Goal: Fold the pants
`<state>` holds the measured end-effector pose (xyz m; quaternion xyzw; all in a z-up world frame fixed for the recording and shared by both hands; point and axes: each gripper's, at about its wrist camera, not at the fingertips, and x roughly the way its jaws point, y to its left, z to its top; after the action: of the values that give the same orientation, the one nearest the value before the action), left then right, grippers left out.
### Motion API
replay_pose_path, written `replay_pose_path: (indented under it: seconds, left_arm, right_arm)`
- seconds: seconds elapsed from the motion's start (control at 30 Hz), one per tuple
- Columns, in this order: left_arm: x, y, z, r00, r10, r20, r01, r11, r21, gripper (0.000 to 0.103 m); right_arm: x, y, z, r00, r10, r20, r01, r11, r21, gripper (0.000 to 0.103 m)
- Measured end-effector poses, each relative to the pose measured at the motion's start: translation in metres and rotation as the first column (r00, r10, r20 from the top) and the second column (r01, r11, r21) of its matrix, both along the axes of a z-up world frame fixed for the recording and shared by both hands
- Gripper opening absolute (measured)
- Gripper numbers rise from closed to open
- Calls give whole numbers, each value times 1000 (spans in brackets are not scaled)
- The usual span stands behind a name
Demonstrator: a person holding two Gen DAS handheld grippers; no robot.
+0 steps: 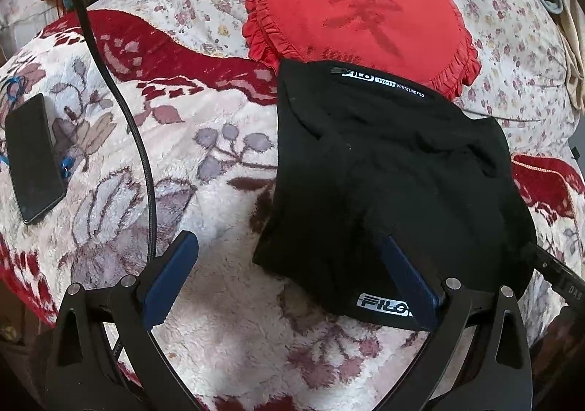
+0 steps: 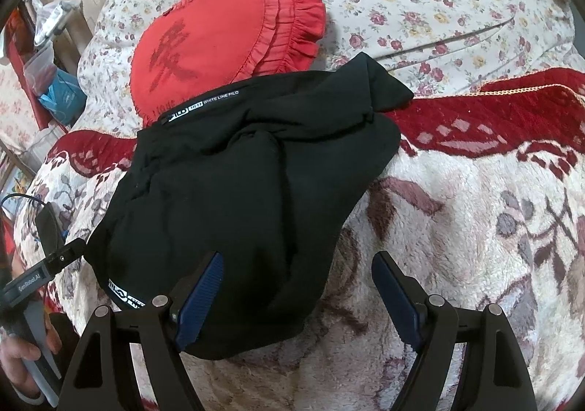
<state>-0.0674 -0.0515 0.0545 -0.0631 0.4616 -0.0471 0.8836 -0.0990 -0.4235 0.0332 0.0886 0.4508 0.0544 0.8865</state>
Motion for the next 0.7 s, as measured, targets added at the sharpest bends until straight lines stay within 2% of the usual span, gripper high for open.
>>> replay_pose_path:
  seconds: [0.13, 0.27, 0.37, 0.57, 0.63, 0.7]
  left_arm:
    - [0, 1, 0, 1000, -2, -4, 2, 1000, -8, 102]
    - [0, 7, -7, 999, -15, -37, 13, 999, -49, 102]
    - [2, 17, -19, 997, 26, -70, -30, 998, -57, 102]
    - [16, 17, -31, 990, 84, -110, -98, 986, -138, 102]
    - [23, 5, -32, 992, 67, -112, -83, 985, -149, 102]
    - [29, -8, -31, 996, 7, -90, -22, 985, -173, 100]
  right_arm:
    - [1, 2, 0, 1000, 6, -5, -6, 1000, -3, 81]
    - [1, 2, -2, 1000, 6, -11, -6, 1000, -6, 81]
    - [1, -3, -3, 1000, 0, -12, 0, 1000, -10, 81]
    - [5, -22, -8, 998, -48, -32, 47, 999, -23, 81]
    - [6, -31, -9, 996, -78, -38, 77, 997, -20, 81]
    - [7, -38, -12, 995, -92, -44, 92, 996, -3, 81]
